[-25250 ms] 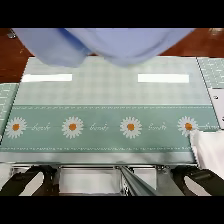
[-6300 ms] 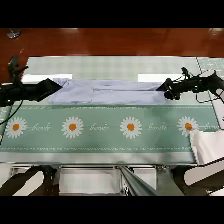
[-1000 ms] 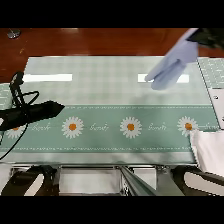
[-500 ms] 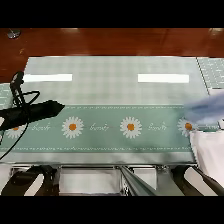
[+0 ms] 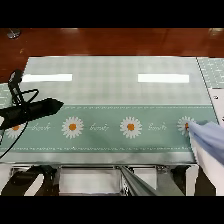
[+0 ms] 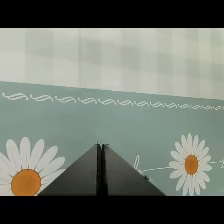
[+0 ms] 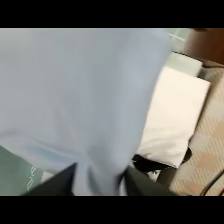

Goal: Fold the shirts.

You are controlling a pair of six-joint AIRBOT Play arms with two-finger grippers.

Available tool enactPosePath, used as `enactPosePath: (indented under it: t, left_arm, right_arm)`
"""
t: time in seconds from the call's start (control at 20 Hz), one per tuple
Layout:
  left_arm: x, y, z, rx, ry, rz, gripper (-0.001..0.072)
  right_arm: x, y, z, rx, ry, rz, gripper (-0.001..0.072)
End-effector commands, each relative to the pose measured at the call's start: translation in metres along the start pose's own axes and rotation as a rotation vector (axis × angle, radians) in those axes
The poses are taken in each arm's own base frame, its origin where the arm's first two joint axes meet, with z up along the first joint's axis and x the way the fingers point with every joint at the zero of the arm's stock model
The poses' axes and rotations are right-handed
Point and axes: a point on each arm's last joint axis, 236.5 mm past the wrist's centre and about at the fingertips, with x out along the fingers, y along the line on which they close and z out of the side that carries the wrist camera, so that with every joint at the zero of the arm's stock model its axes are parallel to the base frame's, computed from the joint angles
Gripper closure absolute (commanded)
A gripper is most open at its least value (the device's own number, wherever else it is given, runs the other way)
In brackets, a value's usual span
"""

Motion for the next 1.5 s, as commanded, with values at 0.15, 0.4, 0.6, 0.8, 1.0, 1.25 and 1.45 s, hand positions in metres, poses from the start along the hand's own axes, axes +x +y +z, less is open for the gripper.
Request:
enactPosePath:
  t: [0.15, 0.4, 0.6, 0.8, 1.0, 1.25, 1.45]
  left_arm:
    - [-0.004, -0.006, 0.026, 0.036, -0.096, -0.011, 0.0686]
    - [-0.011, -0.049, 0.081, 0.075, -0.14, -0.094, 0.0687]
    - [-0.017, -0.14, 0.118, 0.313, -0.146, -0.232, 0.0687]
    - [0.047, -0.117, 0.063, 0.329, 0.082, -0.151, 0.0687]
    - [0.088, -0.033, 0.016, 0.189, 0.33, 0.01, 0.0686]
    - [0.084, 0.004, 0.029, 0.1, 0.325, 0.061, 0.0686]
    - [0.085, 0.008, 0.031, 0.091, 0.321, 0.065, 0.0686]
  right_arm:
    - [0.011, 0.049, 0.027, -0.061, -0.077, 0.196, 0.0103]
    - [-0.135, 0.256, 0.031, -0.43, -0.41, 1.003, 0.0687]
    - [-0.151, 0.342, -0.061, -0.824, -0.412, 1.116, 0.0688]
    - [-0.012, 0.361, -0.133, -1.166, -0.183, 0.597, 0.0687]
    - [0.051, 0.372, -0.145, -1.16, -0.082, 0.42, 0.0687]
    - [0.062, 0.383, -0.147, -1.141, -0.081, 0.422, 0.0687]
    - [0.062, 0.383, -0.147, -1.141, -0.083, 0.421, 0.0687]
